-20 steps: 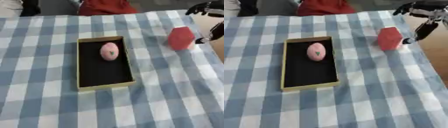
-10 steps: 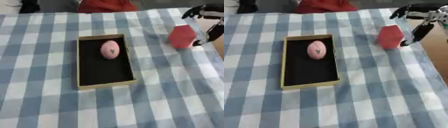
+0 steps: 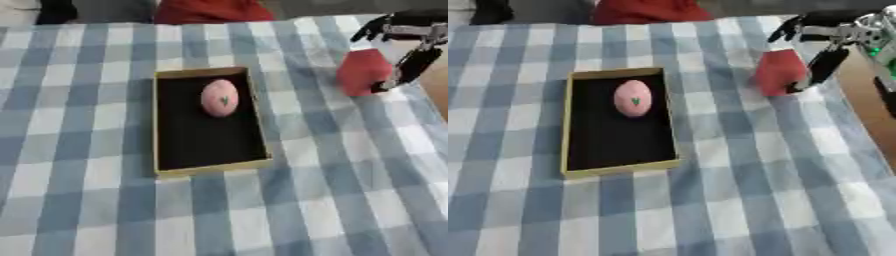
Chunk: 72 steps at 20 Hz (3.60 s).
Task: Pick up objects on the table and place them in the box.
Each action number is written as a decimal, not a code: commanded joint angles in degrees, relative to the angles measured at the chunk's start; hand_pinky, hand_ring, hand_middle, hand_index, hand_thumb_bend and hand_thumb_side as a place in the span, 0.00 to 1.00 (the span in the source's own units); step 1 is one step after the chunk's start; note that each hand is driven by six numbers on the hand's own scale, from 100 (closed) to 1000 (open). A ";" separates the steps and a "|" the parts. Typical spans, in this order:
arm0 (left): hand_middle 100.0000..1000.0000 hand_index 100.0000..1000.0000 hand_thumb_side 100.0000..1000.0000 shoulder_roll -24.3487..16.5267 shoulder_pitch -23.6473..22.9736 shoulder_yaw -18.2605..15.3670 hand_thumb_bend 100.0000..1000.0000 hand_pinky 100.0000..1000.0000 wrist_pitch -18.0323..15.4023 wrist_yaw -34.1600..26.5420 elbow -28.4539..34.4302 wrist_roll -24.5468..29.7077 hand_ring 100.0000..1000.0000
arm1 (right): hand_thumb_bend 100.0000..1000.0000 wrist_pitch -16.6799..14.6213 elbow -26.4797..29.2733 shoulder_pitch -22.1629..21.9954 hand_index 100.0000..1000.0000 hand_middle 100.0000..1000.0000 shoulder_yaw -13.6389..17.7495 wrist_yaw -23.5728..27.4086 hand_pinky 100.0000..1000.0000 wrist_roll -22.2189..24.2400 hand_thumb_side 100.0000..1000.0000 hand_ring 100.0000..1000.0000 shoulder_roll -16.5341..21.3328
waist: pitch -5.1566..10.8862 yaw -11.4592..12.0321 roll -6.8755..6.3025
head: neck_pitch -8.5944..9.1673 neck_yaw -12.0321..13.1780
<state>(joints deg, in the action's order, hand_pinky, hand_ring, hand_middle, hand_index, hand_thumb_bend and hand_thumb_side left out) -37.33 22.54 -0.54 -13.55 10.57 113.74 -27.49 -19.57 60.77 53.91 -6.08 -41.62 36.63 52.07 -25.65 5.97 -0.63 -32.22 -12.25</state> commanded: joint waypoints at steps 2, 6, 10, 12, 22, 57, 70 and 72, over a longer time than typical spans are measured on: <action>0.75 0.84 0.85 -1.17 0.55 -0.30 0.00 0.84 0.01 -0.01 0.86 0.10 0.84 | 0.50 0.27 -1.00 1.35 0.90 0.83 0.06 -1.82 0.76 -1.21 0.10 0.85 0.52 | 1.15 0.14 -0.02 | -0.27 -0.19; 0.75 0.84 0.85 -1.00 0.57 -0.29 0.00 0.84 0.06 0.02 0.86 0.09 0.84 | 0.46 0.71 -2.05 1.45 0.86 0.78 0.10 -3.93 0.72 -3.26 0.05 0.81 -0.07 | 1.09 0.21 -0.01 | -0.11 -0.22; 0.75 0.84 0.85 -0.89 0.52 -0.31 0.00 0.84 0.11 0.08 0.86 0.13 0.84 | 0.41 0.64 -2.48 1.46 0.78 0.70 0.15 -3.91 0.65 -4.99 0.00 0.73 -0.52 | 1.07 0.23 -0.08 | -0.16 -0.22; 0.75 0.84 0.84 -0.88 0.43 -0.35 0.00 0.84 0.14 0.13 0.86 0.15 0.84 | 0.40 0.45 -2.03 1.50 0.75 0.67 0.09 -2.62 0.62 -4.87 0.00 0.70 -0.50 | 1.12 0.18 -0.13 | -0.35 -0.21; 0.75 0.84 0.84 -1.10 0.17 -0.52 0.00 0.84 0.17 0.31 0.86 0.10 0.84 | 0.41 1.78 1.55 2.17 0.78 0.70 0.52 2.71 0.63 -0.59 0.01 0.72 1.19 | 1.94 -0.57 0.29 | -1.12 -0.19; 0.75 0.84 0.83 -0.64 1.54 -0.28 0.00 0.84 -0.24 -0.14 0.86 0.72 0.84 | 0.34 8.26 29.74 4.75 0.77 0.67 -16.14 12.71 0.52 6.26 0.07 0.59 -2.96 | 4.21 0.33 1.62 | -3.62 -3.10; 0.75 0.84 0.83 -0.10 2.36 -0.20 0.00 0.84 -0.45 -0.37 0.86 0.85 0.84 | 0.32 9.01 26.85 6.00 0.76 0.67 -19.91 10.52 0.52 7.82 0.11 0.59 -9.07 | 4.41 1.70 2.19 | -4.36 -3.52; 0.75 0.84 0.83 -0.04 2.36 -0.20 0.00 0.84 -0.44 -0.41 0.86 0.85 0.84 | 0.34 8.83 25.78 6.24 0.76 0.67 -20.19 9.74 0.52 7.66 0.12 0.59 -9.78 | 4.38 1.78 2.20 | -4.54 -3.56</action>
<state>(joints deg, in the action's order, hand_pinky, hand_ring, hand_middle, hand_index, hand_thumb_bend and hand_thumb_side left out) -36.40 24.23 -0.53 -14.01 10.30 113.74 -26.75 -10.56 86.86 58.98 -26.63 -31.20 44.35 41.81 -22.88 7.73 1.74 -36.26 -15.71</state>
